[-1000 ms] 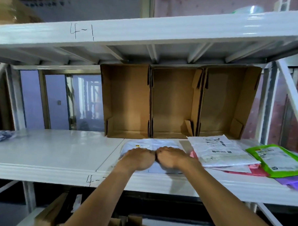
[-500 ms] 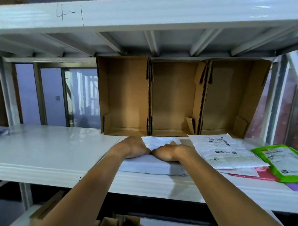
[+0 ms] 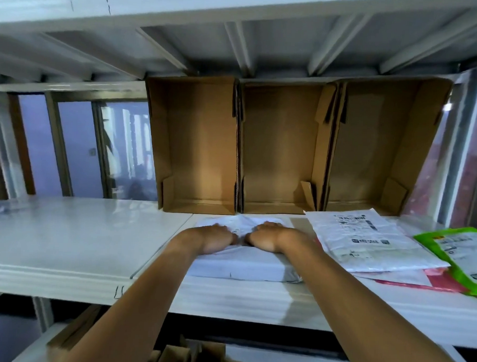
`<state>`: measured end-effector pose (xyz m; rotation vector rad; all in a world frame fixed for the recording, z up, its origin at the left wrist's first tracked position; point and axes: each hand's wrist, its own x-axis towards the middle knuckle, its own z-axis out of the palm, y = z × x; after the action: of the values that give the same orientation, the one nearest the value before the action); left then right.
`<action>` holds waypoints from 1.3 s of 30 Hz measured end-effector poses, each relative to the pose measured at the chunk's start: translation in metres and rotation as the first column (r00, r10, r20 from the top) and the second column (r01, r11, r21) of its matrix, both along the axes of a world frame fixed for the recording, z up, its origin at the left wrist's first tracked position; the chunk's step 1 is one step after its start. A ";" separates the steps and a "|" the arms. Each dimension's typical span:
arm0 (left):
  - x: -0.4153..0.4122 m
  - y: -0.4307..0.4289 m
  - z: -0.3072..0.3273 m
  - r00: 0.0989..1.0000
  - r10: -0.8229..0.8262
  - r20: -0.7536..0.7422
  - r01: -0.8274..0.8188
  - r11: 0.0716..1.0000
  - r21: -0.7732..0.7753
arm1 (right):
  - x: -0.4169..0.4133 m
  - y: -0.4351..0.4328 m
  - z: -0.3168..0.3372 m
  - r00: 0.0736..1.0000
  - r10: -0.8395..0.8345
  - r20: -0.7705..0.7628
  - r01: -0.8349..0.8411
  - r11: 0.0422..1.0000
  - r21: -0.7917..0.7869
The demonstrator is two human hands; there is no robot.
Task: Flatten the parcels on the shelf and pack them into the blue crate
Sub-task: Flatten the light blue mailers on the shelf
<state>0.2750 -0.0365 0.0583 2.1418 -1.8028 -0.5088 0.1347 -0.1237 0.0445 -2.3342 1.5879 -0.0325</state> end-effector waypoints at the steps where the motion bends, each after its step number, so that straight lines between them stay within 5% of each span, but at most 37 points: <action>1: 0.002 -0.005 -0.001 0.999 0.033 -0.002 -0.033 0.999 0.026 | 0.000 0.000 0.000 1.000 -0.006 0.024 0.006 1.000 0.007; 11: 0.014 -0.013 -0.009 0.947 0.321 -0.030 -0.317 0.945 0.082 | -0.005 0.005 0.008 0.997 -0.069 -0.042 0.071 0.996 0.046; 19: 0.016 -0.016 -0.012 0.930 0.365 -0.037 -0.361 0.929 0.075 | -0.006 0.007 0.007 0.996 -0.072 -0.047 0.074 0.996 0.054; 23: 0.014 -0.015 -0.015 0.944 0.316 0.092 -0.309 0.947 -0.085 | -0.004 0.008 0.005 0.998 -0.063 0.011 0.063 0.998 0.008; 26: 0.007 -0.005 -0.010 0.922 0.331 0.200 -0.236 0.892 -0.385 | -0.010 0.022 0.007 0.998 -0.023 0.064 0.035 0.982 -0.186; 29: 0.000 0.011 -0.006 0.934 0.305 0.188 -0.146 0.803 -0.577 | -0.014 0.045 0.013 0.996 0.064 0.056 -0.015 0.779 -0.627; 31: 0.000 0.022 -0.001 0.977 0.174 0.125 -0.081 0.840 -0.536 | -0.014 0.055 0.019 0.991 0.104 0.088 -0.005 0.670 -0.742; 34: -0.003 0.053 0.006 0.999 -0.010 0.035 0.024 0.892 -0.451 | -0.028 0.069 0.030 0.970 0.173 0.171 -0.021 0.759 -0.650; 39: -0.007 0.104 -0.031 0.984 -0.103 0.148 0.157 0.893 -0.422 | -0.059 0.114 0.012 0.964 0.236 0.121 -0.155 0.871 -0.467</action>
<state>0.2675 0.0670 0.0273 1.7865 -1.9150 0.0067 0.0758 -0.0095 0.0563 -2.7392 1.3579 -0.6097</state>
